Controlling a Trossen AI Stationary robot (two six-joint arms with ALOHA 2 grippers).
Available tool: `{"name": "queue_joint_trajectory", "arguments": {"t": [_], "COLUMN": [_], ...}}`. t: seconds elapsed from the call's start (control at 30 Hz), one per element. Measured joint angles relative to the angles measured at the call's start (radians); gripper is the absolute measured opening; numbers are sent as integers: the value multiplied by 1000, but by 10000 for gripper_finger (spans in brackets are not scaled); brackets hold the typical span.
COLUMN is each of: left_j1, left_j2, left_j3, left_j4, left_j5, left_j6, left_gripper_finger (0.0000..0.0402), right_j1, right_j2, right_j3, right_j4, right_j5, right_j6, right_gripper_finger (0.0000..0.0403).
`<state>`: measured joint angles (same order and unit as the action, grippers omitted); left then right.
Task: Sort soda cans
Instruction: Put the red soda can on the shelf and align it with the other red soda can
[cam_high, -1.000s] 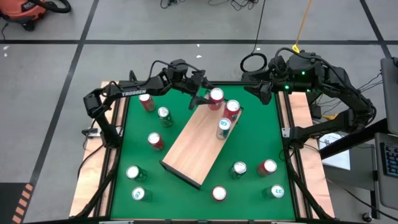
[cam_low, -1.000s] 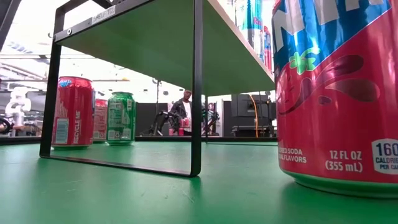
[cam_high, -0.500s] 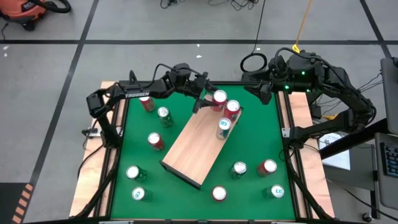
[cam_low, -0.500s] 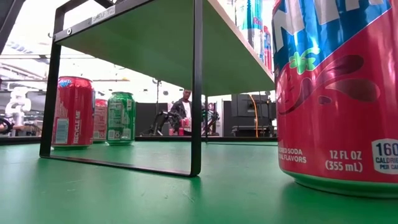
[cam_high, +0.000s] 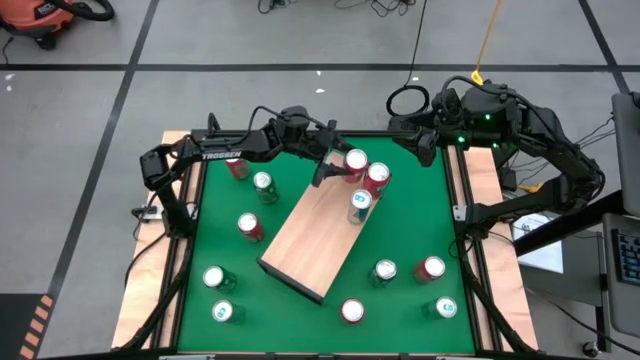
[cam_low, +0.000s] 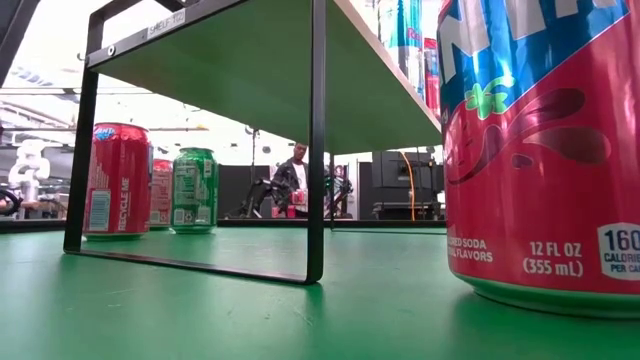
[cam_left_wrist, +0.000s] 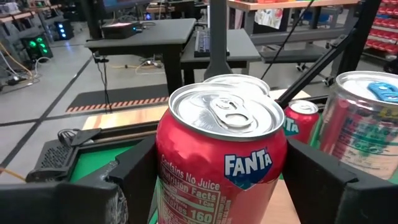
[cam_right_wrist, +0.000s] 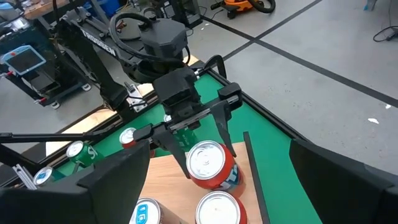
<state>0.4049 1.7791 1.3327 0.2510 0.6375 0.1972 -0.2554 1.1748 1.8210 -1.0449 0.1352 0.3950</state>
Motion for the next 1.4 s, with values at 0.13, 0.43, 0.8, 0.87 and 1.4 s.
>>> {"name": "queue_joint_trajectory", "arguments": {"t": [0.13,0.43,0.8,0.87,1.4], "left_j1": [0,-13,-13,-13,-13], "left_j2": [20,29,29,30,26], "left_j3": [0,0,2,2,2], "left_j4": [-3,-8,-44,-53,-52], "left_j5": [-3,3,-36,-40,-48], "left_j6": [-7,-5,-6,-4,-5], "left_gripper_finger": [280,280,320,326,331], "right_j1": [0,0,0,0,5], "right_j2": [0,0,7,15,21], "right_j3": [0,0,1,1,1], "right_j4": [0,0,-77,-106,-234], "right_j5": [0,0,-1,-1,-7], "right_j6": [0,4,4,4,54], "right_gripper_finger": [377,377,377,377,377]}}
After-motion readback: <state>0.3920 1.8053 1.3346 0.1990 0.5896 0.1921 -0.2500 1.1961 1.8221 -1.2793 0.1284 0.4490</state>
